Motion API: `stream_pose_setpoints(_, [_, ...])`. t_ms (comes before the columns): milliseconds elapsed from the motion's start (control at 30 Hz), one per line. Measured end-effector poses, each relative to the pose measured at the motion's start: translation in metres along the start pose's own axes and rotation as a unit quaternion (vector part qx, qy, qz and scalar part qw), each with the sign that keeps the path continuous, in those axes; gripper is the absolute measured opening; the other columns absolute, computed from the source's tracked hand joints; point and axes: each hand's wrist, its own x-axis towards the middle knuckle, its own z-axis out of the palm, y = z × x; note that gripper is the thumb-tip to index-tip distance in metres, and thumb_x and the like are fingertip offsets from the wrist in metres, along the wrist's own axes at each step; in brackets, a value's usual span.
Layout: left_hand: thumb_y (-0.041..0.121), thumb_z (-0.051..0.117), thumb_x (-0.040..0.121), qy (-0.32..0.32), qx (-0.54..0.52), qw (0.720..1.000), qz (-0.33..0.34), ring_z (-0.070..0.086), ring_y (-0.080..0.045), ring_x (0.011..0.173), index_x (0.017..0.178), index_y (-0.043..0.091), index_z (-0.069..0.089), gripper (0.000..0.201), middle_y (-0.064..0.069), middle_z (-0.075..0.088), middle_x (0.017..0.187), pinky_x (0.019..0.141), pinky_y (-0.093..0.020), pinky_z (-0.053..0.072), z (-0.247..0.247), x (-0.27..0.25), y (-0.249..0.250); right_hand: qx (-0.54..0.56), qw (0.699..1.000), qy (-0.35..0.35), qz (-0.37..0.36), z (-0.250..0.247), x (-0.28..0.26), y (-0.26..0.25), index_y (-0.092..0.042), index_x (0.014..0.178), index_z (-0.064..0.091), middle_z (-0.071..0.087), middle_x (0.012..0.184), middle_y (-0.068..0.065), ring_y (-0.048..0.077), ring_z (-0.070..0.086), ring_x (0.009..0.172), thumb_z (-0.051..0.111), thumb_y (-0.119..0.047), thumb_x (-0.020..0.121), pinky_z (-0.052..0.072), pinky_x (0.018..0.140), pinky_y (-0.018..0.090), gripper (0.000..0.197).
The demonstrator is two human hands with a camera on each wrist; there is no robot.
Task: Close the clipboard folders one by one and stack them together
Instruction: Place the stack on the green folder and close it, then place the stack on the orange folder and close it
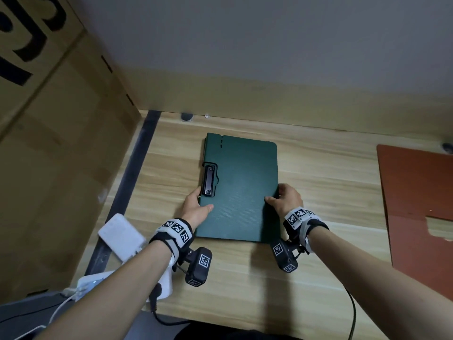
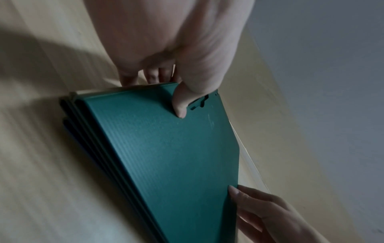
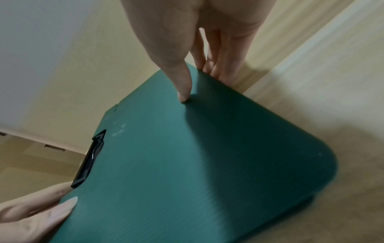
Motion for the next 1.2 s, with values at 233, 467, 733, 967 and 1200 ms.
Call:
stream_pose_setpoints(233, [0.003, 0.066, 0.088, -0.034, 0.035, 0.999, 0.014, 0.037, -0.023, 0.142, 0.152, 0.016, 0.031, 0.074, -0.002, 0.039, 0.154, 0.116, -0.034, 0.029, 0.034, 0.0, 0.018, -0.005, 0.999, 0.03, 0.036, -0.025, -0.011, 0.03, -0.011, 0.111, 0.065, 0.071, 0.105, 0.009, 0.03, 0.066, 0.098, 0.08, -0.031, 0.072, 0.045, 0.073, 0.027, 0.046])
stream_pose_setpoints(467, [0.01, 0.067, 0.076, -0.042, 0.084, 0.996, 0.004, 0.038, -0.028, 0.141, 0.153, 0.017, 0.026, 0.088, -0.007, 0.037, 0.156, 0.117, -0.042, 0.032, 0.049, -0.007, 0.039, 0.038, 0.999, 0.006, 0.029, -0.035, -0.006, 0.046, -0.012, 0.113, 0.063, 0.072, 0.106, 0.006, 0.025, 0.068, 0.096, 0.083, -0.028, 0.069, 0.051, 0.08, 0.029, 0.05])
stream_pose_setpoints(733, [0.018, 0.06, 0.087, 0.014, 0.152, 0.975, 0.163, 0.024, -0.028, 0.147, 0.153, 0.01, 0.021, 0.077, -0.012, 0.024, 0.159, 0.119, -0.037, 0.022, 0.1, -0.039, 0.123, 0.072, 0.996, 0.026, 0.038, -0.099, -0.029, 0.09, -0.011, 0.141, 0.038, 0.055, 0.133, 0.006, 0.024, 0.055, 0.122, 0.079, -0.03, 0.078, 0.044, 0.105, 0.043, 0.077])
stream_pose_setpoints(967, [0.011, 0.055, 0.092, -0.098, 0.128, 0.971, 0.174, 0.041, -0.025, 0.138, 0.148, 0.012, 0.032, 0.061, -0.007, 0.043, 0.151, 0.111, -0.034, 0.034, 0.193, -0.083, 0.141, 0.002, 0.99, 0.076, 0.117, -0.201, -0.054, 0.188, -0.006, 0.135, 0.046, 0.052, 0.137, 0.014, 0.032, 0.052, 0.125, 0.078, -0.023, 0.079, 0.041, 0.107, 0.044, 0.067])
stream_pose_setpoints(1200, [0.008, 0.052, 0.092, -0.164, 0.151, 0.967, 0.119, 0.05, -0.023, 0.129, 0.146, 0.013, 0.037, 0.056, -0.008, 0.049, 0.143, 0.106, -0.032, 0.04, 0.262, -0.116, 0.118, -0.046, 0.984, 0.109, 0.133, -0.25, -0.051, 0.255, -0.002, 0.14, 0.037, 0.037, 0.144, 0.019, 0.038, 0.044, 0.13, 0.074, -0.024, 0.081, 0.036, 0.108, 0.043, 0.073])
